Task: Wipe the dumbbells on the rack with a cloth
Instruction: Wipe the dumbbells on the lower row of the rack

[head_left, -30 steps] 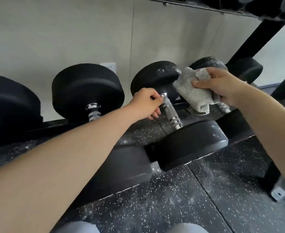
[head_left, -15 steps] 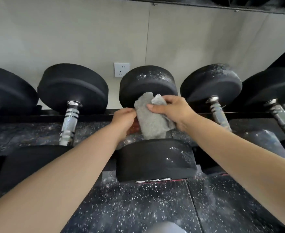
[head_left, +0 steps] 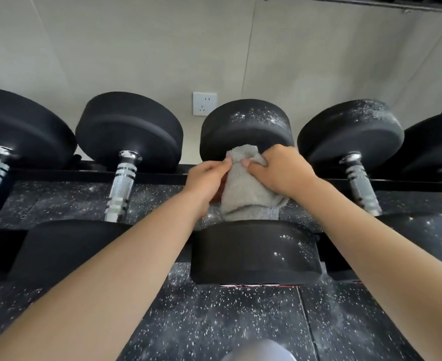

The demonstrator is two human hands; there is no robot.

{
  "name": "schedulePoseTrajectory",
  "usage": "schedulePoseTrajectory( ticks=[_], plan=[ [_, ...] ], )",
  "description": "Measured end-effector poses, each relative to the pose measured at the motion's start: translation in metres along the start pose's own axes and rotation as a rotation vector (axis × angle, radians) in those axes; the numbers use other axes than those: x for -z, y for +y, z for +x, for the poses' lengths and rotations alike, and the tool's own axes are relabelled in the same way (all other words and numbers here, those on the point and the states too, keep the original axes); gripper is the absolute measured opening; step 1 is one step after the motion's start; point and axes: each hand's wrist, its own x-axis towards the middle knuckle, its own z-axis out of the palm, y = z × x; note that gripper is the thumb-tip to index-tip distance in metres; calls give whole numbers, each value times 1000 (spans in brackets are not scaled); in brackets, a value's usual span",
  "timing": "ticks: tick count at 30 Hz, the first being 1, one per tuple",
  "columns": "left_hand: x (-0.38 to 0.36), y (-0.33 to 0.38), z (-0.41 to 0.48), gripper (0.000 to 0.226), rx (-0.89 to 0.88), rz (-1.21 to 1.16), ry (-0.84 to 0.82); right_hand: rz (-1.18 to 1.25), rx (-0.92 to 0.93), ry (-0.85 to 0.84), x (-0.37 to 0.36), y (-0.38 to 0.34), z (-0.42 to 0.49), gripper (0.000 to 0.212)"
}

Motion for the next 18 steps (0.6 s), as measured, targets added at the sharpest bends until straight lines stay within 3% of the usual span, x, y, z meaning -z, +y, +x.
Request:
schedulePoseTrajectory(
  ticks=[6, 12, 16, 18],
  plan=[
    [-4, -2, 2, 23, 25, -86, -8, 75, -73, -70, 0, 0, -4, 57],
    [-5, -2, -3, 15, 49, -128, 3, -18, -8, -382, 9, -7, -42, 56],
    [-8, -8, -9, 23, 74, -129, -19, -11, 70, -404, 36, -8, -44, 61],
    [-8, -12, -10, 23, 81, -128, -49, 104, 47, -276, 69, -7, -45, 59]
  ],
)
